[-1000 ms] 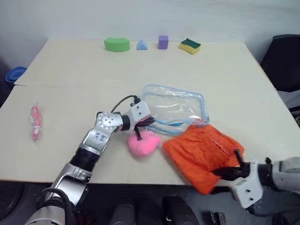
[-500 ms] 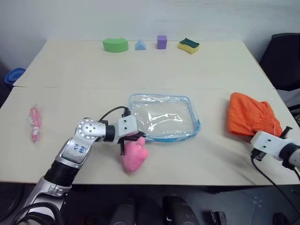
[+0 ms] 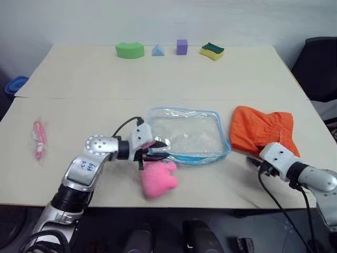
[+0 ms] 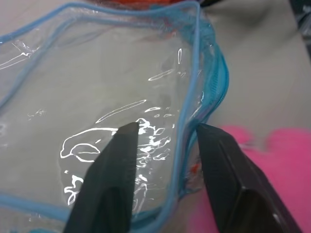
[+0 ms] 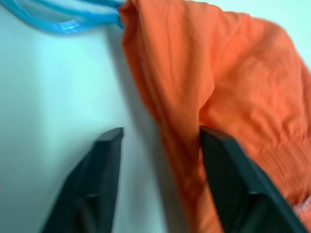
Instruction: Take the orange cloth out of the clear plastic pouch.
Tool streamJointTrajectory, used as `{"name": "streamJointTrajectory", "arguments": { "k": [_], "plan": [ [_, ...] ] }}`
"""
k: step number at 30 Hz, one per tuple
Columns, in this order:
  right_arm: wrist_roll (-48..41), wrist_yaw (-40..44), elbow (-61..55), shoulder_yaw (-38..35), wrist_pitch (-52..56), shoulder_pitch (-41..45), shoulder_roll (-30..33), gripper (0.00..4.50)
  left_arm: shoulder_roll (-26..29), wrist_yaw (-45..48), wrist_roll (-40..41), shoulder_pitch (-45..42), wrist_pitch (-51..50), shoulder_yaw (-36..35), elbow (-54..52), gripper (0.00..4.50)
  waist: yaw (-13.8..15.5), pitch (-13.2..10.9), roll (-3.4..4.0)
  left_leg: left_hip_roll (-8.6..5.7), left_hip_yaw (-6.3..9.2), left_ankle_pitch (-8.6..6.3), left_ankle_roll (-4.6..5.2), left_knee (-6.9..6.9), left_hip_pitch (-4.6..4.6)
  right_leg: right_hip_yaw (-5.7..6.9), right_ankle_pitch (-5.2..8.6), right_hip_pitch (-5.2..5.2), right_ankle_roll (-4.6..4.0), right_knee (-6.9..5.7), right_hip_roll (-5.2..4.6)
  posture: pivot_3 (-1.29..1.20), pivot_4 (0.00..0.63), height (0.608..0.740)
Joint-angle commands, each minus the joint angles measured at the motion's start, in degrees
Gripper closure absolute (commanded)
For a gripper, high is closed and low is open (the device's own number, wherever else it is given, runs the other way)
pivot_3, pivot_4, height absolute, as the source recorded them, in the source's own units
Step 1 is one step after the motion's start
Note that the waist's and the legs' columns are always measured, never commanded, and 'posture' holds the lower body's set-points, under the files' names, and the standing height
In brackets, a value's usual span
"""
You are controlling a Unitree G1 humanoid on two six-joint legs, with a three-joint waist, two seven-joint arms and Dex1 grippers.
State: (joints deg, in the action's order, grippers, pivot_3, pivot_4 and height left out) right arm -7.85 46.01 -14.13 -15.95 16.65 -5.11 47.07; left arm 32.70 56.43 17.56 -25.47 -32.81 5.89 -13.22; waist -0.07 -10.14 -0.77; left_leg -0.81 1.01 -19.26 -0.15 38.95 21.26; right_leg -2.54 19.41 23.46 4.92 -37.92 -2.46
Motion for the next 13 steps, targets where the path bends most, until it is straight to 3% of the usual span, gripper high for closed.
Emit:
{"name": "streamJointTrajectory", "arguments": {
  "k": [1,3,6,9,13],
  "plan": [
    [-12.4,7.5,-8.2,-12.4,11.9,-4.2,4.2,0.78,2.9,0.9,12.9,1.9,-10.1,-10.8,-6.9,1.38,0.0,0.0,0.0,0.01,0.02,-0.01,0.02,0.0,0.0,0.01,0.0,0.0,0.0,0.0,0.0,0.0,0.15,0.74],
    [-16.4,12.8,-8.8,-19.7,15.9,-9.0,6.4,0.08,7.5,3.5,17.3,4.0,-13.0,-16.6,-7.5,0.77,0.0,0.0,0.0,0.03,0.05,-0.13,0.23,-0.01,-0.03,0.03,0.0,-0.04,0.0,0.03,0.0,0.0,0.15,0.74],
    [-19.2,18.4,-4.5,-30.4,19.0,-14.0,8.9,0.03,17.7,9.5,16.7,8.4,-11.2,-22.7,-2.0,0.76,-0.1,0.0,0.0,0.03,0.07,-0.16,0.26,-0.11,-0.09,0.05,0.0,-0.07,-0.01,0.12,0.01,0.0,0.15,0.74],
    [-20.4,22.2,2.1,-36.4,21.4,-15.7,11.6,0.03,25.0,14.1,12.0,11.3,-3.2,-23.9,6.6,0.76,-0.1,0.0,0.01,-0.01,0.01,-0.19,0.34,-0.22,-0.23,0.01,0.01,-0.17,-0.02,0.22,-0.05,0.0,0.15,0.74],
    [-20.7,23.4,7.3,-37.8,21.7,-14.9,13.3,0.03,27.9,15.5,9.0,8.1,3.5,-22.7,16.1,0.76,0.1,0.0,-0.03,-0.05,0.02,-0.22,0.45,-0.78,-0.76,0.05,0.01,-0.68,-0.03,0.55,-0.2,0.0,0.15,0.74]
  ]
}}
